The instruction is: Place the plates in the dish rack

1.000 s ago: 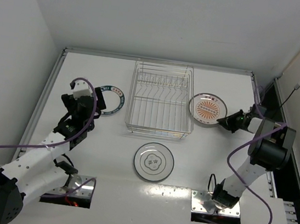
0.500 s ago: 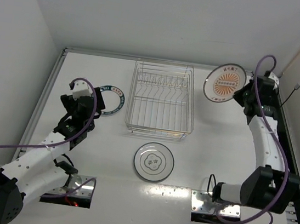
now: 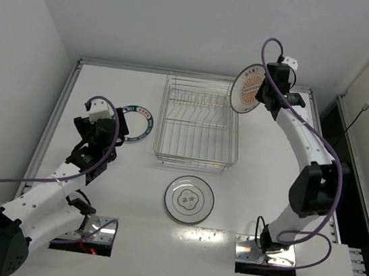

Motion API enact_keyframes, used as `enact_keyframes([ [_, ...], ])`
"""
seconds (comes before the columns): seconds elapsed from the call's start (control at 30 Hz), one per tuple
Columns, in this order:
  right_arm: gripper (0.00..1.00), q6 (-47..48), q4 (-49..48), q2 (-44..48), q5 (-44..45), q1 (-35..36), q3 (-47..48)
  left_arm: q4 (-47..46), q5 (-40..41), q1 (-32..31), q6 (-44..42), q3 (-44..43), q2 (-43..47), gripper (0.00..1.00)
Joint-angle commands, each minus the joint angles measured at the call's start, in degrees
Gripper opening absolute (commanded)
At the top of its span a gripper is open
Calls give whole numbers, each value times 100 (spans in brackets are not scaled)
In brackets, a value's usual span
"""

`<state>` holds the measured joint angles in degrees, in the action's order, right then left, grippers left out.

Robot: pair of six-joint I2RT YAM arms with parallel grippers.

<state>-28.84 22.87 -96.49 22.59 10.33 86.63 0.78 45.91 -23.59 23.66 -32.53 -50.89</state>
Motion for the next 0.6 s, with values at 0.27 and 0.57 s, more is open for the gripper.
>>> enact_keyframes([
  [0.27, 0, 396, 23, -642, 703, 469, 530, -113, 102, -40, 77, -271, -52, 100],
  [0.57, 0, 678, 270, -995, 1898, 1357, 864, -60, 155, -40, 77, -271, -52, 100],
])
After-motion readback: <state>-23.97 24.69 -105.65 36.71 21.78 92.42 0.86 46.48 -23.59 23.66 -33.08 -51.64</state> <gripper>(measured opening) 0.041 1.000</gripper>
